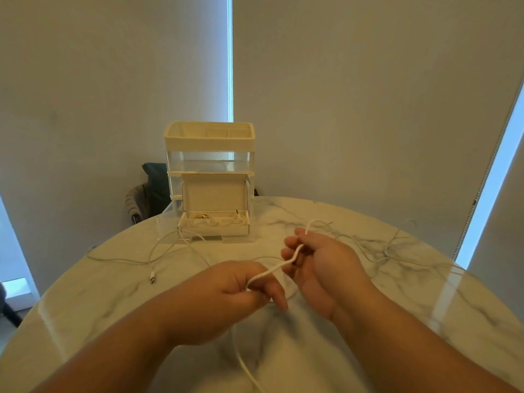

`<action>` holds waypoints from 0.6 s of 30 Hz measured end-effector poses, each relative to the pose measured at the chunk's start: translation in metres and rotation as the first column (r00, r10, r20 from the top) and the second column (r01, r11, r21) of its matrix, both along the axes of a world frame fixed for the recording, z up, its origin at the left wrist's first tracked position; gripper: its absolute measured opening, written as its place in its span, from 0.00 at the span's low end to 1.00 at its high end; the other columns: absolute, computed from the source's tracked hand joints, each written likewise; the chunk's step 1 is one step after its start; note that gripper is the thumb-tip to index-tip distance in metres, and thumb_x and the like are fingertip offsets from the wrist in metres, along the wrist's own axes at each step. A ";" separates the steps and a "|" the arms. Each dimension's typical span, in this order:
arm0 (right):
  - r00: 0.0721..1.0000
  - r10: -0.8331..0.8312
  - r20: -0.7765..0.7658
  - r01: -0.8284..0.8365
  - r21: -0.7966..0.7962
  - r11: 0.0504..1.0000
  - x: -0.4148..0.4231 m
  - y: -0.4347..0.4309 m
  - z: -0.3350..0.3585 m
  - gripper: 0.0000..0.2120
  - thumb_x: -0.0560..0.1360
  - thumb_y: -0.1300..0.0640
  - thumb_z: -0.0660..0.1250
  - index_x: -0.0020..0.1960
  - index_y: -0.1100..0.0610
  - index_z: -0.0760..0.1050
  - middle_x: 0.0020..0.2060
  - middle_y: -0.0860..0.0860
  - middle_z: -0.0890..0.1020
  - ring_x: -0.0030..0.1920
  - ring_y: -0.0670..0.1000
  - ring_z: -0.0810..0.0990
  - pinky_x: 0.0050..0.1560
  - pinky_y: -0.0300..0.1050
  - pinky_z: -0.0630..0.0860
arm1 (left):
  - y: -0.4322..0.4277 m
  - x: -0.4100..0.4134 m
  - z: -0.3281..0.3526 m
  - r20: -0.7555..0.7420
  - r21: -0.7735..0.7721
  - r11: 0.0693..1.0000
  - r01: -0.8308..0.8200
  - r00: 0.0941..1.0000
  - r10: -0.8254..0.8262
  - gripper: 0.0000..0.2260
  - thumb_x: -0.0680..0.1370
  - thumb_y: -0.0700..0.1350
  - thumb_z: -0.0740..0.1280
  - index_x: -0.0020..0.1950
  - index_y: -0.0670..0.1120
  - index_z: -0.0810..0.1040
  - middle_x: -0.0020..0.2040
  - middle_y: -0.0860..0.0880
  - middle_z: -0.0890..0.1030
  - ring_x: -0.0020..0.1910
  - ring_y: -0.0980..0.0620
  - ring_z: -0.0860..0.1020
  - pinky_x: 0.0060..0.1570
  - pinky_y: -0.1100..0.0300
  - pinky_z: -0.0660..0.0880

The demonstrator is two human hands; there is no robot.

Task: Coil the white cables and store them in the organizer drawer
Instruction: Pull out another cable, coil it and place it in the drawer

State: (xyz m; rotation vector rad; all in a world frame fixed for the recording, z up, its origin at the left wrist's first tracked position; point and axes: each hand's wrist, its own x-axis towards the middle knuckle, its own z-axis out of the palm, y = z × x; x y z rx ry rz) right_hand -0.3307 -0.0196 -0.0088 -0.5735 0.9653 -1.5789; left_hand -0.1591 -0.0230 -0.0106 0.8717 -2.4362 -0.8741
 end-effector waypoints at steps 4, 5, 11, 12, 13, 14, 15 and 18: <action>0.964 -0.159 -0.213 0.131 -0.143 0.981 -0.002 0.009 0.009 0.14 0.81 0.63 0.57 0.60 0.48 0.74 0.31 0.54 0.75 0.25 0.50 0.72 0.25 0.44 0.69 | -0.014 0.011 -0.005 0.130 0.125 0.992 0.016 0.991 -0.032 0.20 0.72 0.59 0.71 0.63 0.66 0.73 0.57 0.67 0.77 0.58 0.66 0.75 0.55 0.64 0.75; 0.934 -0.167 -0.315 0.106 -0.201 0.974 -0.001 0.011 0.009 0.17 0.81 0.63 0.56 0.60 0.45 0.74 0.30 0.53 0.75 0.25 0.50 0.71 0.26 0.45 0.68 | -0.019 0.009 -0.007 0.038 0.208 0.978 -0.028 0.999 0.021 0.21 0.72 0.59 0.70 0.65 0.63 0.74 0.57 0.64 0.79 0.57 0.63 0.77 0.53 0.63 0.77; 0.632 -0.037 -0.774 -0.271 -0.266 0.925 0.014 0.029 0.005 0.21 0.81 0.63 0.56 0.60 0.41 0.79 0.28 0.35 0.76 0.29 0.38 0.74 0.33 0.31 0.68 | -0.022 0.003 -0.007 -0.478 0.415 0.900 -0.133 0.810 0.340 0.22 0.79 0.62 0.57 0.60 0.50 0.80 0.55 0.46 0.83 0.52 0.48 0.81 0.48 0.51 0.77; 0.577 0.024 -0.817 -0.364 -0.230 0.902 0.016 0.032 0.006 0.21 0.82 0.65 0.55 0.60 0.44 0.80 0.27 0.33 0.77 0.29 0.36 0.75 0.32 0.27 0.67 | -0.017 0.006 -0.005 -0.511 0.419 0.904 -0.086 0.801 0.313 0.26 0.77 0.66 0.56 0.62 0.50 0.80 0.56 0.46 0.82 0.55 0.47 0.81 0.51 0.50 0.77; 0.496 0.077 -0.865 -0.448 -0.179 0.876 0.017 0.034 0.007 0.21 0.81 0.67 0.55 0.60 0.47 0.80 0.26 0.32 0.76 0.29 0.34 0.76 0.32 0.25 0.67 | -0.013 0.006 -0.003 -0.554 0.437 0.898 -0.051 0.772 0.313 0.27 0.77 0.66 0.55 0.63 0.49 0.79 0.57 0.46 0.82 0.56 0.46 0.81 0.54 0.49 0.77; 0.407 0.098 -0.908 -0.497 -0.130 0.858 0.019 0.036 0.007 0.20 0.81 0.67 0.56 0.60 0.47 0.80 0.26 0.31 0.76 0.29 0.32 0.75 0.32 0.24 0.66 | -0.009 0.005 -0.001 -0.605 0.452 0.892 -0.032 0.724 0.332 0.24 0.79 0.62 0.55 0.63 0.47 0.79 0.56 0.45 0.83 0.56 0.46 0.81 0.54 0.48 0.78; 0.333 0.105 -0.937 -0.524 -0.091 0.847 0.020 0.035 0.006 0.20 0.81 0.65 0.57 0.60 0.45 0.80 0.25 0.31 0.76 0.29 0.32 0.75 0.33 0.24 0.66 | -0.009 0.004 0.001 -0.649 0.473 0.881 -0.024 0.667 0.367 0.21 0.82 0.56 0.54 0.62 0.45 0.79 0.54 0.45 0.84 0.54 0.46 0.82 0.53 0.49 0.78; 0.289 0.290 -0.912 -0.529 0.100 0.842 0.009 0.029 0.005 0.16 0.82 0.60 0.60 0.56 0.42 0.81 0.23 0.39 0.74 0.24 0.40 0.70 0.28 0.31 0.64 | -0.014 0.008 0.008 -0.739 0.588 0.807 0.055 0.442 0.508 0.14 0.83 0.47 0.57 0.59 0.42 0.79 0.45 0.44 0.84 0.47 0.46 0.83 0.46 0.52 0.79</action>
